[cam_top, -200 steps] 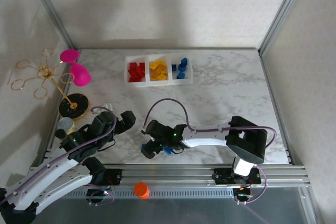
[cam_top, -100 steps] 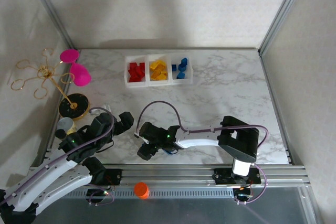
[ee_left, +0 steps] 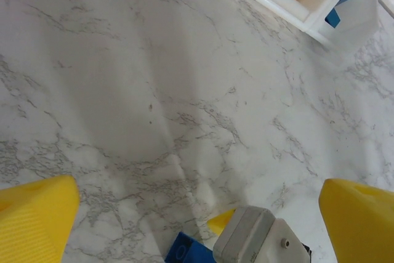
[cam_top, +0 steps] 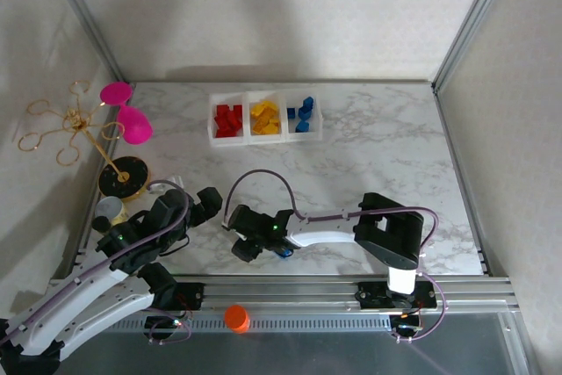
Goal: Sort the legos into containers by color
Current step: Pick up the lego from the bottom-center of the table, then place the lego in the container.
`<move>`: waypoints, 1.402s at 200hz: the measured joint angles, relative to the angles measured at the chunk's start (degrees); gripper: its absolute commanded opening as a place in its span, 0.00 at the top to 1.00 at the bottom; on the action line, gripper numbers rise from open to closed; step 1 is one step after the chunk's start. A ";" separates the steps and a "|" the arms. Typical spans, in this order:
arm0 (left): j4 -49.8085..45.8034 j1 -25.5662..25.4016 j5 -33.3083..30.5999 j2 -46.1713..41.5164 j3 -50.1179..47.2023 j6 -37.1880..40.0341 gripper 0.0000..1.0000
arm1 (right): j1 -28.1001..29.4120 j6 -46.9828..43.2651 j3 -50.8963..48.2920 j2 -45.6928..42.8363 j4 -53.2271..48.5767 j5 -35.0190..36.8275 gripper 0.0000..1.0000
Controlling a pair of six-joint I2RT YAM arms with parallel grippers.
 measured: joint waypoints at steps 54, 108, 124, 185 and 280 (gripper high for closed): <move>-0.92 0.00 -0.66 -0.96 0.44 -0.17 0.00 | -0.59 2.14 0.37 -0.26 -0.90 1.92 0.67; 0.48 0.00 -1.11 1.18 2.62 0.63 0.00 | -8.81 5.57 0.55 -8.94 -2.75 3.58 0.68; 2.36 0.00 -1.53 2.38 2.93 1.18 0.00 | -13.46 6.21 1.36 -11.65 -2.47 4.68 0.66; 13.57 0.00 -2.36 9.22 3.02 4.33 0.00 | -32.15 8.63 17.31 -3.74 -0.72 10.23 0.69; 26.45 1.05 -2.32 18.97 3.30 7.93 0.00 | -45.24 7.04 46.71 25.35 -3.69 10.91 0.47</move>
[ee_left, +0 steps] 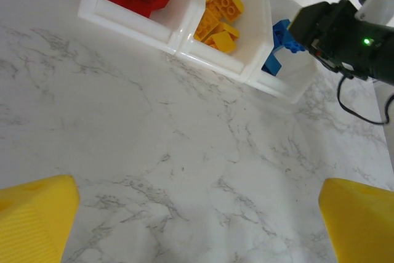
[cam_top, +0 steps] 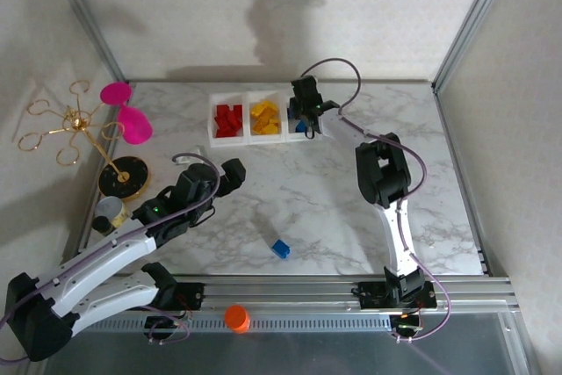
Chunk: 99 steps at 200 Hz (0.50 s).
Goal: Sort the legos into containers by color
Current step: Place the lego in the container.
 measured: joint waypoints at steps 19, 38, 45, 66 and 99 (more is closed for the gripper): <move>0.66 0.02 0.02 -0.02 0.15 0.20 0.00 | 0.31 -1.20 0.57 -0.26 -0.20 -0.63 0.41; 0.85 0.02 0.24 -0.31 0.15 0.17 0.00 | 0.92 -1.64 -1.20 -2.34 -0.13 -1.25 0.38; 0.83 0.02 0.35 -0.57 0.17 0.17 0.00 | 1.22 -1.60 -2.93 -3.98 -0.20 -1.49 0.37; 0.72 0.02 1.16 -2.14 0.15 0.15 0.00 | 2.62 -1.51 -9.97 -10.93 -0.24 -1.88 0.33; -1.01 0.02 2.99 -5.05 0.15 0.11 0.00 | 6.75 -0.68 -20.72 -23.43 -0.50 -1.86 0.27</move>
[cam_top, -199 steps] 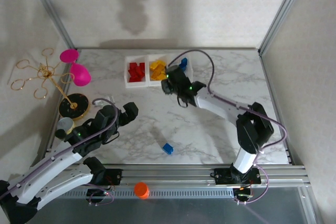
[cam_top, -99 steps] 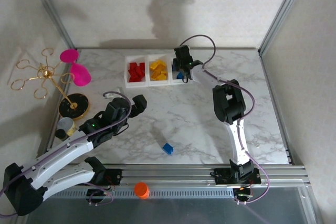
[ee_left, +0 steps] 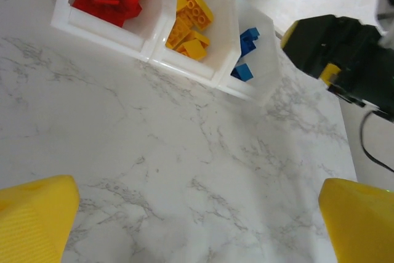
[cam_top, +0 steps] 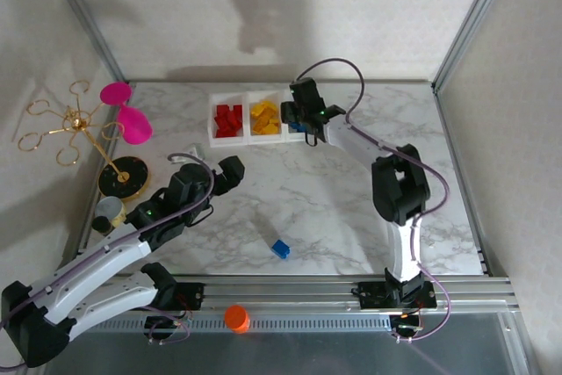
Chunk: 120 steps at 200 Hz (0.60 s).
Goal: Sort the legos into containers by color
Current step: Place the lego in the container, then pick up the lego from the bottom-center of the table.
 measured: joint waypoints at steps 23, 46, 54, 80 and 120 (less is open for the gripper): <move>-2.36 0.00 1.42 -1.22 -0.02 0.02 0.00 | 4.00 1.14 -6.58 -7.45 -0.96 0.00 0.23; -4.76 0.00 2.80 -2.78 -0.57 -0.24 0.00 | 8.39 2.16 -13.49 -13.20 -2.86 -0.63 0.19; -5.77 0.00 3.34 -3.63 -1.05 -0.44 0.00 | 9.94 2.58 -16.11 -14.75 -3.65 -1.53 0.18; -9.03 0.00 4.22 -6.32 -3.08 -1.29 0.00 | 15.50 4.28 -24.06 -18.38 -5.81 -2.71 0.14; -12.94 0.00 5.51 -9.66 -4.98 -3.06 0.00 | 26.08 8.13 -33.77 -22.45 -7.37 -4.79 0.10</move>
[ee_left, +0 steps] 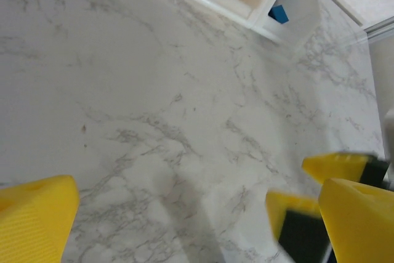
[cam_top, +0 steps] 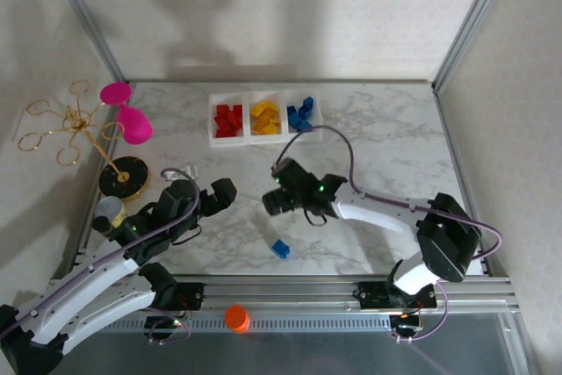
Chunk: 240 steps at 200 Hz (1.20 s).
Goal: Sort the legos into containers by color
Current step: Pick up the lego from the bottom-center of the table.
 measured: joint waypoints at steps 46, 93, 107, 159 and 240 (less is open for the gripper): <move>-1.57 0.00 1.62 -1.75 -2.16 -2.36 0.00 | 9.90 4.87 -7.02 -1.97 0.68 -0.87 0.11; -2.56 0.00 2.34 -2.99 -3.26 -3.65 0.00 | 14.19 7.93 -9.05 1.36 0.96 -0.11 0.22; -2.58 0.00 2.34 -2.97 -3.32 -3.82 0.00 | 14.19 8.20 -9.03 2.56 1.27 0.66 0.26; -2.69 0.00 2.34 -2.93 -3.43 -3.87 0.00 | 14.21 8.76 -6.67 5.73 1.33 3.32 0.48; -2.69 0.00 2.32 -2.93 -3.48 -3.85 0.00 | 13.90 9.27 -5.16 6.60 1.01 3.50 0.70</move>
